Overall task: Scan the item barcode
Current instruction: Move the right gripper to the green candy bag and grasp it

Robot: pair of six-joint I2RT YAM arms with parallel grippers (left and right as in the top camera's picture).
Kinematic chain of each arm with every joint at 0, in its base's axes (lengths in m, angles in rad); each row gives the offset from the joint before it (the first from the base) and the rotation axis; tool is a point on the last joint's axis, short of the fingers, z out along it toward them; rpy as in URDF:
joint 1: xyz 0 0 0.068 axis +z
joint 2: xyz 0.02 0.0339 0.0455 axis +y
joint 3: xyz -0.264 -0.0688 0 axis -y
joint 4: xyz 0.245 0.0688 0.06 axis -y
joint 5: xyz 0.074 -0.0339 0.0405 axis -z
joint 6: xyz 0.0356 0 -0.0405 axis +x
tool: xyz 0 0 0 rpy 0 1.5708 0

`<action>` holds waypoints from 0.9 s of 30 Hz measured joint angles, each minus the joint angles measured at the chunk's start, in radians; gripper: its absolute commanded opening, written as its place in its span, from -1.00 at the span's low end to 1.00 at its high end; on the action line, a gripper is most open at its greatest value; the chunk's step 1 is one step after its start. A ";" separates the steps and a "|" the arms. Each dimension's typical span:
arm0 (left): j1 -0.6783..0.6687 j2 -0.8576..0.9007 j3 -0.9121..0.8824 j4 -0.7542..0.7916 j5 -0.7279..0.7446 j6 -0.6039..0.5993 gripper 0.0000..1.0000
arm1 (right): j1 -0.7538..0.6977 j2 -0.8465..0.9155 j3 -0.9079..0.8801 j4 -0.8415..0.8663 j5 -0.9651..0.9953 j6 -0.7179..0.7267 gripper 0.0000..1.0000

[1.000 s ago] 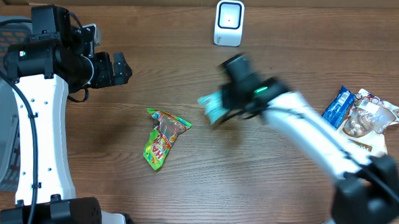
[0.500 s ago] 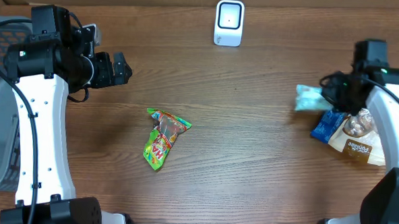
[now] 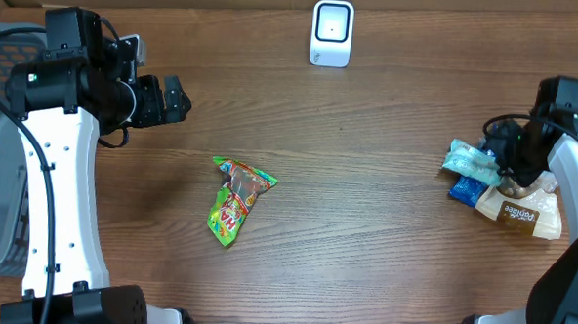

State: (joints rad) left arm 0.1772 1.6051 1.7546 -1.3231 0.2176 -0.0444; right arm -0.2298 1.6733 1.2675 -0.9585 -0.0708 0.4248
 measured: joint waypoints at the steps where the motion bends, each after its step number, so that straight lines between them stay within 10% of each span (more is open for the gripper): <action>1: 0.000 0.000 0.000 0.000 0.000 0.000 1.00 | 0.011 0.000 0.026 -0.013 -0.006 -0.008 0.96; 27: 0.000 0.000 0.000 0.000 0.000 0.000 0.99 | 0.694 0.194 0.137 0.253 -0.399 0.125 1.00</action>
State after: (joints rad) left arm 0.1776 1.6051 1.7546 -1.3228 0.2176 -0.0444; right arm 0.4644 1.8675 1.4044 -0.7055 -0.4698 0.5499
